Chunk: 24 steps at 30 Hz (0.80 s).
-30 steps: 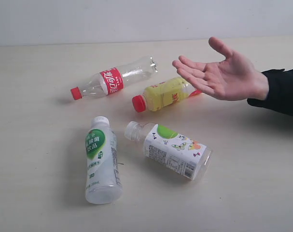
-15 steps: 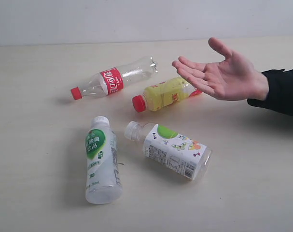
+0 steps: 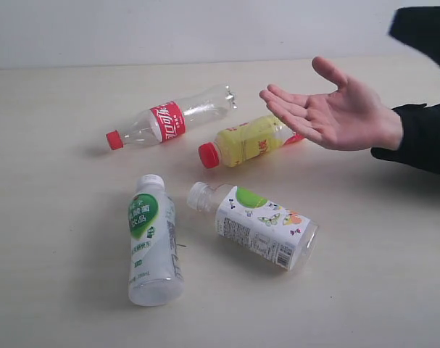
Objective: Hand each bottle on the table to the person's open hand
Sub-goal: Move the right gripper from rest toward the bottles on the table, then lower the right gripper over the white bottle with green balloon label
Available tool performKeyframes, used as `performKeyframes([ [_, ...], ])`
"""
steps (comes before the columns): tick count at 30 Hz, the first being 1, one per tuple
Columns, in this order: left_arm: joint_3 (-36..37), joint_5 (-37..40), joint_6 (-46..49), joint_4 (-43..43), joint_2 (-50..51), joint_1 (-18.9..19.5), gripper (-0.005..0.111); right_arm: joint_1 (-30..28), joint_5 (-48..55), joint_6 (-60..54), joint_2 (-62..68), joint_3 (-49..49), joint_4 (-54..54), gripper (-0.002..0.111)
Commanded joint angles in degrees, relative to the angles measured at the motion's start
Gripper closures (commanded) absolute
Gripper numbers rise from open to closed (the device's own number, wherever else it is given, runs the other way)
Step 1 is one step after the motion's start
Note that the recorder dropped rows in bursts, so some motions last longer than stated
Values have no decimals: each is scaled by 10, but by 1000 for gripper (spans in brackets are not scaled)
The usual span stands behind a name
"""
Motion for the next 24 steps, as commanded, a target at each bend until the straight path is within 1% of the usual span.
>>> performKeyframes([
  [1, 0, -1, -2, 0, -4, -2, 107, 2, -138, 106, 153, -100, -103, 108],
  [4, 0, -1, -2, 0, -4, -2, 107, 53, -139, 101, 216, -147, -103, 108],
  [6, 0, -1, -2, 0, -4, -2, 107, 91, -119, 51, 239, -167, -103, 108],
  [7, 0, -1, -2, 0, -4, -2, 107, 113, -98, 4, 249, -174, -103, 108],
  [9, 0, -1, -2, 0, -4, -2, 107, 153, -30, -45, 256, -179, -103, 108],
  [10, 0, -1, -2, 0, -4, -2, 107, 177, 36, -79, 261, -179, -103, 108],
  [11, 0, -1, -2, 0, -4, -2, 107, 191, 81, -98, 264, -179, -103, 108],
  [12, 0, -1, -2, 0, -4, -2, 107, 204, 125, -112, 269, -179, -103, 108],
  [13, 0, -1, -2, 0, -4, -2, 107, 219, 189, -115, 276, -179, -103, 108],
  [16, 0, -1, -2, 0, -4, -2, 107, 244, 331, -115, 287, -179, -103, 108],
  [19, 0, -1, -2, 0, -4, -2, 107, 250, 444, -135, 301, -179, -95, 108],
  [21, 0, -1, -2, 0, -4, -2, 107, 250, 497, -189, 311, -179, -38, 108],
  [22, 0, -1, -2, 0, -4, -2, 107, 250, 528, -231, 318, -179, 0, 108],
  [23, 0, -1, -2, 0, -4, -2, 107, 250, 573, -309, 329, -179, 61, 108],
  [24, 0, -1, -2, 0, -4, -2, 107, 250, 594, -339, 333, -183, 92, 108],
])
